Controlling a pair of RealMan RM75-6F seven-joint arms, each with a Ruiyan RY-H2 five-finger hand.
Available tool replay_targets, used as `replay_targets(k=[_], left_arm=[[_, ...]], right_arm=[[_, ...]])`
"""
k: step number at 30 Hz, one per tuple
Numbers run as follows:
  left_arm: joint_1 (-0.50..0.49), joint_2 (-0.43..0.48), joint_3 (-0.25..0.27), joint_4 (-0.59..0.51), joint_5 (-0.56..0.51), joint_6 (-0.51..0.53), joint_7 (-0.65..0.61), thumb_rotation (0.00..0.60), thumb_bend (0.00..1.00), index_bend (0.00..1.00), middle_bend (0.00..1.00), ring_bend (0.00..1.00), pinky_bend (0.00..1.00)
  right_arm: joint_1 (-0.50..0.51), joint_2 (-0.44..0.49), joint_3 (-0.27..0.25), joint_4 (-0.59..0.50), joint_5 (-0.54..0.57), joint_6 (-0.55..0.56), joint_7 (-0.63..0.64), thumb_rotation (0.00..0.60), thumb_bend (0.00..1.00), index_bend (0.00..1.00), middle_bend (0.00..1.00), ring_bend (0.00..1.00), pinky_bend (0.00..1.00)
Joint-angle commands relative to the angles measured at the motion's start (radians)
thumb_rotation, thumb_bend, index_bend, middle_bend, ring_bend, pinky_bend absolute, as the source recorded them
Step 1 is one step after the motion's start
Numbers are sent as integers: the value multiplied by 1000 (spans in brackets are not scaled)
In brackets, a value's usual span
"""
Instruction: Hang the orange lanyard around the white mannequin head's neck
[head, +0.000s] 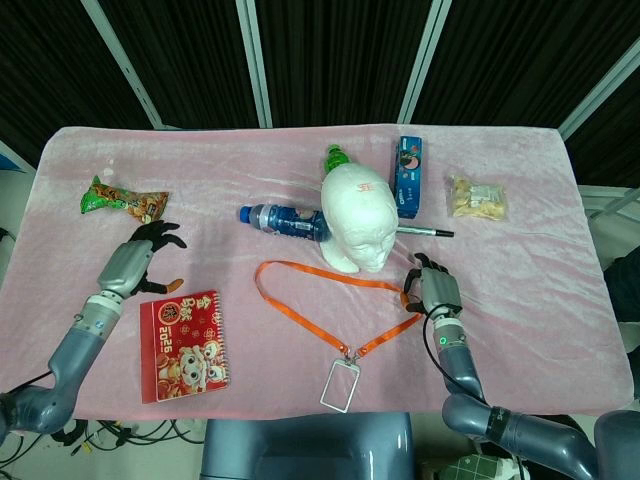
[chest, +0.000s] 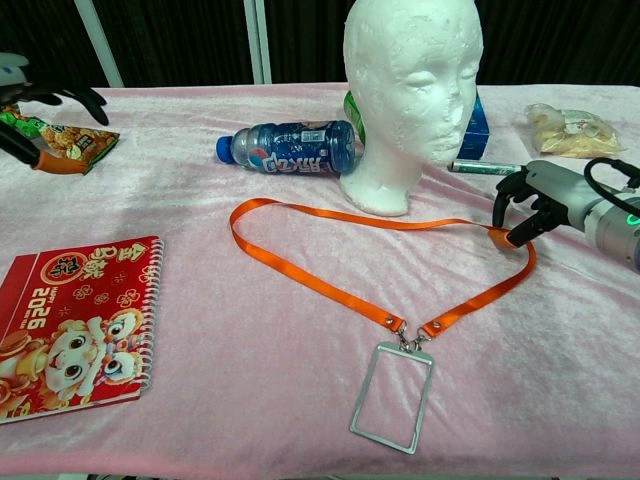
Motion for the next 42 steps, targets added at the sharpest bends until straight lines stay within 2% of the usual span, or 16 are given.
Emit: replay_targets(k=[1,7,10,14,25,38,42], left_arm=[[-120,-100,-67,49,-202,-106,115,600,240,379,119,0,13],[-181,-244,-78,147,-341,-77,212,600,244,402,122,0,0],[-215,-331,-85,230,-412,-58,264,600,246,406,122,0,0],[-252,-407,-119,303,-488,-65,286,600,246,413,122,0,0],[-307,-510,-155,412,-494,-70,293,600,246,452,123,0,0],[-347,-573,-125,494,-481,-53,406,600,247,478,123,0,0],[-348,-588,-126,504,-479,-53,415,600,282,495,124,0,0]], right_arm=[[0,3,-2,-5,-1,2,-2,600,455,650,114,153,150],[1,6,-5,-12,3,-1,-6,600,456,650,114,153,150],[1,4,-5,-11,4,-6,0,600,456,650,114,153,150],[1,4,-6,-10,5,-10,5,600,455,650,114,153,150],[7,-5,-6,-15,7,-1,-1,600,456,651,114,153,150],[4,5,-4,-26,9,7,1,600,455,650,114,153,150],[3,9,-5,-26,7,4,6,600,455,650,114,153,150]])
